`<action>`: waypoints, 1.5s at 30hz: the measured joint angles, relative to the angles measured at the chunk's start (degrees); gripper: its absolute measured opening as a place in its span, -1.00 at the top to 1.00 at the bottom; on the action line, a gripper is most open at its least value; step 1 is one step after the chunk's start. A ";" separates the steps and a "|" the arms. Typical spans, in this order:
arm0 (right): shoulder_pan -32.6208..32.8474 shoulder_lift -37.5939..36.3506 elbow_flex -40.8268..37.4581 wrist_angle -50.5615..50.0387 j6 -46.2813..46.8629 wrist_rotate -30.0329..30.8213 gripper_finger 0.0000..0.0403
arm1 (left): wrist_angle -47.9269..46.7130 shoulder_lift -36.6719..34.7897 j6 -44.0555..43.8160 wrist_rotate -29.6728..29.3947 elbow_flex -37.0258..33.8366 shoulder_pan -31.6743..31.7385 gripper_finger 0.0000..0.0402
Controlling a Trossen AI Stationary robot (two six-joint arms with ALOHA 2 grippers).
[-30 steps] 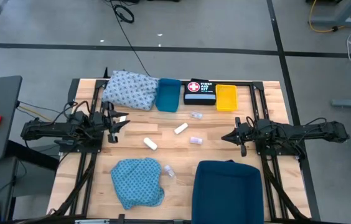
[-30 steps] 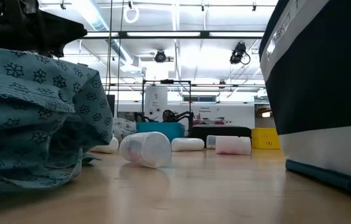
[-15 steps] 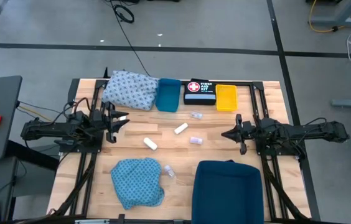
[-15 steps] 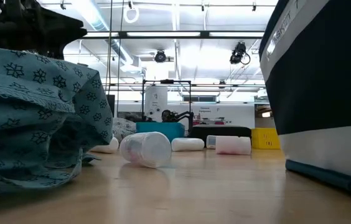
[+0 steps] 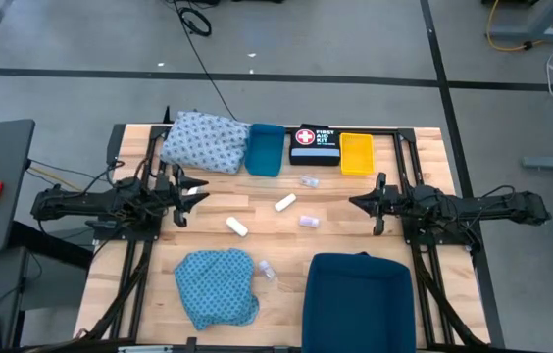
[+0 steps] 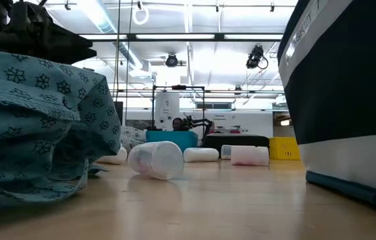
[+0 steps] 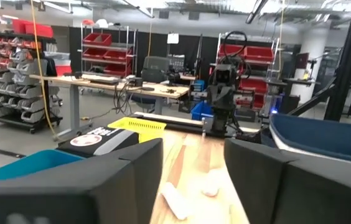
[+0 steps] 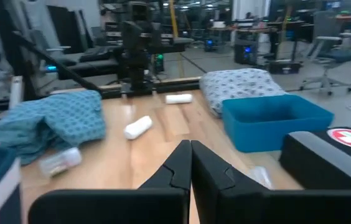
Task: Pick & place medical supplies in basket/bin
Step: Put the middle transparent pill bottle into the yellow basket
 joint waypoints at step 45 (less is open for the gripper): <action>-10.93 72.18 59.52 -41.58 -9.60 2.88 -0.39 | 2.08 12.65 1.67 -6.76 2.12 0.00 -0.56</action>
